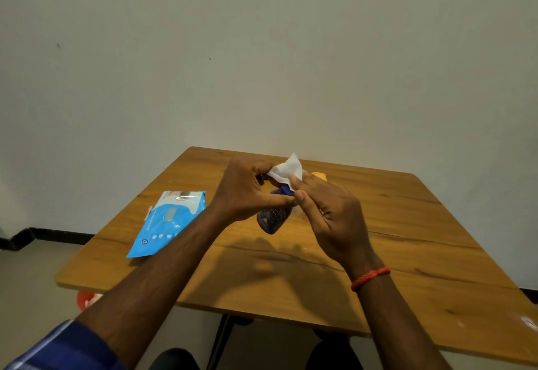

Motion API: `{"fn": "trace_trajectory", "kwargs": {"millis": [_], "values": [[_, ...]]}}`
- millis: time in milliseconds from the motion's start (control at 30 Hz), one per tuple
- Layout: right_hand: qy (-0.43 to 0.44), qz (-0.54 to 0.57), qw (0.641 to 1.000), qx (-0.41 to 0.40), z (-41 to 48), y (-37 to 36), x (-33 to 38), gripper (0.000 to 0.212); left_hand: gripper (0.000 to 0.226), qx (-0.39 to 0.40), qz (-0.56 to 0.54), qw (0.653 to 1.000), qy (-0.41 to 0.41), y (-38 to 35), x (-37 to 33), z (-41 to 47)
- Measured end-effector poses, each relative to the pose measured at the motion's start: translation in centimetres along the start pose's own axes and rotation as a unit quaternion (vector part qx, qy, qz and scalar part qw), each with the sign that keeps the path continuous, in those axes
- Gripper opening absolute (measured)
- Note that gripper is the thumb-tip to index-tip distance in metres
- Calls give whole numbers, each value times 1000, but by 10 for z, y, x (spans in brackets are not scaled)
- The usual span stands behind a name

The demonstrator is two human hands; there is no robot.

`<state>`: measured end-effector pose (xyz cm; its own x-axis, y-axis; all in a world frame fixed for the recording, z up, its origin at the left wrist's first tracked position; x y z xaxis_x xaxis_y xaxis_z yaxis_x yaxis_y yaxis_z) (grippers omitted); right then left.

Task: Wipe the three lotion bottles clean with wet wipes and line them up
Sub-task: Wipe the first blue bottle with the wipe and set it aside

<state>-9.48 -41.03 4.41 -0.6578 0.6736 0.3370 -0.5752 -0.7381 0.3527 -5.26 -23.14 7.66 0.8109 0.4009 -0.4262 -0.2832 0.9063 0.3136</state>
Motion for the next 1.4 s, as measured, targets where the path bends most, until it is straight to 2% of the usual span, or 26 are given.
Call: {"fn": "trace_trajectory", "kwargs": {"millis": [133, 233, 267, 333, 367, 433, 500, 533, 600, 700, 800, 967, 1100, 1233, 1400], "values": [[29, -27, 999, 4, 5, -4, 14, 40, 42, -17, -9, 1000, -3, 2, -1, 4], [39, 31, 999, -5, 0, 4, 11, 34, 46, -16, -26, 999, 8, 8, -1, 3], [15, 68, 997, -15, -1, 7, 9, 31, 40, -12, -32, 999, 13, 9, -2, 2], [-106, 155, 980, -69, -4, 11, 2, 30, 31, -6, -57, 998, 39, 9, -7, 1], [-190, 193, 956, -111, -4, 12, -1, 31, 29, -7, -72, 996, 55, 9, -8, 0], [-349, 273, 878, -179, -4, 13, -9, 27, 29, -5, -97, 992, 81, 10, -7, 0], [-435, 348, 805, -203, -2, 15, -15, 24, 31, 11, -111, 989, 99, 10, -7, -1], [-446, 367, 790, -205, 0, 17, -16, 22, 31, 22, -115, 987, 108, 10, -7, -1], [-431, 369, 799, -199, 2, 19, -13, 20, 30, 41, -118, 985, 121, 10, -6, -3], [-364, 318, 859, -172, 6, 19, -7, 25, 32, 61, -124, 981, 133, 10, -4, -6], [-326, 283, 891, -137, 10, 13, 1, 35, 32, 73, -172, 968, 169, 9, -3, -11], [-276, 198, 937, -85, 10, 3, 14, 22, 33, 79, -214, 952, 201, 7, -7, -14], [-193, 133, 966, -112, 10, 1, 22, 19, 31, 53, -224, 950, 209, 5, -8, -16], [-147, 116, 974, -126, 9, 4, 25, 14, 31, 23, -234, 949, 211, 3, -7, -19], [-218, 177, 954, -107, 10, 7, 28, 8, 29, 35, -238, 947, 214, 1, -6, -20]]}}
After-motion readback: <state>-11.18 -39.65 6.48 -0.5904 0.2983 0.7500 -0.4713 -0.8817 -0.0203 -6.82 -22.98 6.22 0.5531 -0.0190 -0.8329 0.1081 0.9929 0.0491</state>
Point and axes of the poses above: each hand's wrist, its own z-axis towards the middle knuckle, its own y-axis out of the back of the hand, x = y × z, the point moved 2 cm from there along z, towards the middle knuckle, and after that the axes turned 13 degrees about -x, right-handed, at the moved point
